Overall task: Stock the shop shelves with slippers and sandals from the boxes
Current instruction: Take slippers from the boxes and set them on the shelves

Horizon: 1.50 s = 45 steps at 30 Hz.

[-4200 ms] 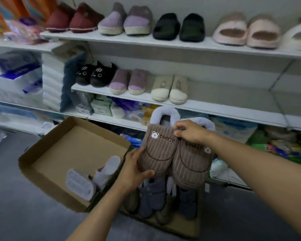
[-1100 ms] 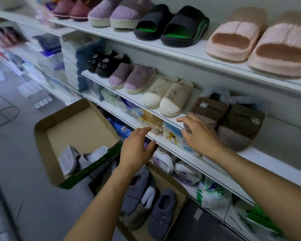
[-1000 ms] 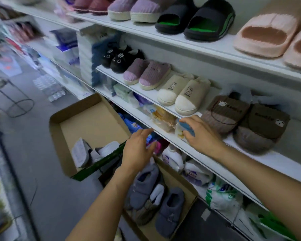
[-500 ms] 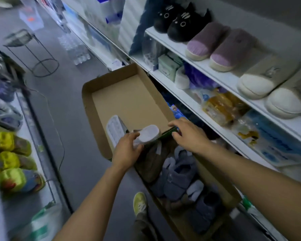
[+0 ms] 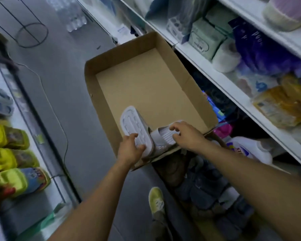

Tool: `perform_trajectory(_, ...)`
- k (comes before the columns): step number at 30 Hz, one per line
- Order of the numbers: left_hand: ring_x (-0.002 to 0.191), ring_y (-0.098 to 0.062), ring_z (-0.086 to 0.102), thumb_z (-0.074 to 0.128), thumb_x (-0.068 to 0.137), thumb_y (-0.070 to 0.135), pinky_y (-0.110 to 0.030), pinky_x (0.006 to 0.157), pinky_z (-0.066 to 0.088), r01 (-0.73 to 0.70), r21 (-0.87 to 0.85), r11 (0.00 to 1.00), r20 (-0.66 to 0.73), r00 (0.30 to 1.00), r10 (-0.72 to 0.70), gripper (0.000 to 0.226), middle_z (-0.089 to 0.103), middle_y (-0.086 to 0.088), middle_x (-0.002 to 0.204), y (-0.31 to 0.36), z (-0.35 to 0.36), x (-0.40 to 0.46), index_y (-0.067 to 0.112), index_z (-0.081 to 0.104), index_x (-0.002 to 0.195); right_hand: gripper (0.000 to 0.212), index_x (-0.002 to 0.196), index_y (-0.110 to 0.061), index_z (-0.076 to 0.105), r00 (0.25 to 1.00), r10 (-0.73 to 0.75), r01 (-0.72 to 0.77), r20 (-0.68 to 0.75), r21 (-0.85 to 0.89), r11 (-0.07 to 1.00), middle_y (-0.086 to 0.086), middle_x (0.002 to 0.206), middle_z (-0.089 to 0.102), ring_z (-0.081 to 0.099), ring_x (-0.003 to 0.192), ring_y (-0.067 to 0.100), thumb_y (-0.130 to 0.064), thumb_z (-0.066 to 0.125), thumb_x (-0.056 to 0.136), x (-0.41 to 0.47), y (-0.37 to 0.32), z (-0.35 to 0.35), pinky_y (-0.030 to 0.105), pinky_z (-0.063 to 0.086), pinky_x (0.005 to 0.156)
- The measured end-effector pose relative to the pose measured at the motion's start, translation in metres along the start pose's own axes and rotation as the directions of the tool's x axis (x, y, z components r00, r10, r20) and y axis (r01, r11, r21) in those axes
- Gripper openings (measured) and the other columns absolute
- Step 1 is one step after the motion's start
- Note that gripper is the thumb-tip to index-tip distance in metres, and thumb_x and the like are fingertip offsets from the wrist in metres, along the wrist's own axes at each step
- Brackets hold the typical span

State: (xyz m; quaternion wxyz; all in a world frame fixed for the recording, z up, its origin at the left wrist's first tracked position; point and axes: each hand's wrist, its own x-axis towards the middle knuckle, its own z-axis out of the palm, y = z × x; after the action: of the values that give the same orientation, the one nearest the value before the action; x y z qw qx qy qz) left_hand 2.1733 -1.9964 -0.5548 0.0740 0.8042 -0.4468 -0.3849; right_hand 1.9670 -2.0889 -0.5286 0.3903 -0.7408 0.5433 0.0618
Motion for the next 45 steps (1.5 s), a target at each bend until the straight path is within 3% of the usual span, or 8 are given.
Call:
perform_trajectory(10,0.134,-0.036,0.034,0.067,0.078,0.057,-0.048,0.106,0.039,0.239,-0.333,0.912,0.009,0.968,-0.251,0.094,0.026,-0.014,0.150,-0.008,0.036,0.064,0.012,0.022,0.147,0.028,0.119,-0.012,0.058,0.983,0.086,-0.088,0.163,0.004,0.996,0.012,0.120,0.060,0.056,0.106,0.029,-0.019,0.048,0.094,0.067,0.003,0.053,0.041,0.047,0.093)
perform_trajectory(17,0.136,-0.040,0.026,0.078,0.069,0.051,-0.051,0.109,0.034,0.388,-0.258,0.885,0.116,0.922,-0.370,0.120,0.006,-0.007,0.154,0.001,0.040,0.082,0.024,-0.005,0.151,0.016,0.105,-0.017,0.055,0.983,0.139,-0.148,0.122,0.069,0.987,0.009,0.108,0.061,0.057,0.100,0.029,-0.017,0.050,0.090,0.086,0.006,0.073,0.036,0.048,0.086)
perform_trajectory(26,0.124,-0.032,0.044,0.072,0.075,0.040,-0.047,0.100,0.042,0.327,-0.637,0.698,0.093,0.931,-0.352,0.095,0.029,-0.005,0.148,-0.004,0.005,0.070,0.032,0.012,0.148,0.023,0.106,-0.007,0.062,0.976,0.211,-0.189,-0.045,0.296,0.936,0.012,0.108,0.065,0.059,0.100,0.027,-0.019,0.049,0.094,0.090,-0.009,0.059,0.037,0.047,0.088)
perform_trajectory(30,0.127,-0.025,0.044,0.074,0.069,0.042,-0.050,0.101,0.044,0.188,-0.703,0.686,0.033,0.972,-0.233,0.097,0.027,0.004,0.151,0.006,-0.008,0.054,0.037,0.016,0.146,0.040,0.072,-0.010,0.062,0.928,0.368,-0.298,0.057,0.708,0.641,0.009,0.072,0.064,0.055,0.059,0.017,-0.036,0.045,0.097,0.095,-0.042,0.037,0.030,0.045,0.060)
perform_trajectory(34,0.122,-0.017,0.047,0.075,0.065,0.036,-0.045,0.096,0.050,0.045,-0.724,0.688,-0.008,0.997,-0.073,0.101,0.028,0.009,0.150,0.021,-0.018,0.041,0.038,0.016,0.146,0.043,0.080,-0.011,0.061,0.881,0.410,-0.375,0.236,0.877,0.301,0.006,0.074,0.066,0.062,0.067,0.017,-0.046,0.044,0.097,0.095,-0.066,0.010,0.034,0.051,0.070)
perform_trajectory(39,0.129,-0.016,0.039,0.082,0.060,0.033,-0.046,0.096,0.051,-0.081,-0.662,0.745,-0.035,0.996,0.078,0.106,0.027,0.014,0.145,0.038,-0.025,0.036,0.044,0.019,0.144,0.018,0.094,-0.011,0.062,0.879,0.397,-0.300,0.264,0.953,0.030,0.006,0.086,0.069,0.065,0.075,0.018,-0.029,0.060,0.093,0.098,-0.083,-0.010,0.030,0.052,0.062)
perform_trajectory(41,0.131,-0.016,0.036,0.082,0.067,0.034,-0.043,0.101,0.046,-0.098,-0.605,0.790,-0.028,0.994,0.102,0.103,0.022,0.011,0.149,0.041,-0.028,0.037,0.036,0.018,0.147,0.014,0.086,-0.010,0.063,0.894,0.416,-0.236,0.168,0.965,0.116,0.007,0.078,0.066,0.062,0.065,0.017,-0.023,0.064,0.090,0.098,-0.087,-0.016,0.026,0.047,0.053)
perform_trajectory(45,0.123,-0.014,0.046,0.066,0.087,0.036,-0.036,0.102,0.043,-0.035,-0.538,0.842,-0.092,0.996,-0.017,0.062,0.042,0.001,0.144,0.031,-0.031,0.042,0.021,0.040,0.141,0.017,0.087,-0.004,0.070,0.929,0.351,-0.124,-0.116,0.796,0.592,0.013,0.086,0.069,0.061,0.076,0.021,-0.020,0.067,0.086,0.094,-0.084,-0.026,0.032,0.052,0.066)
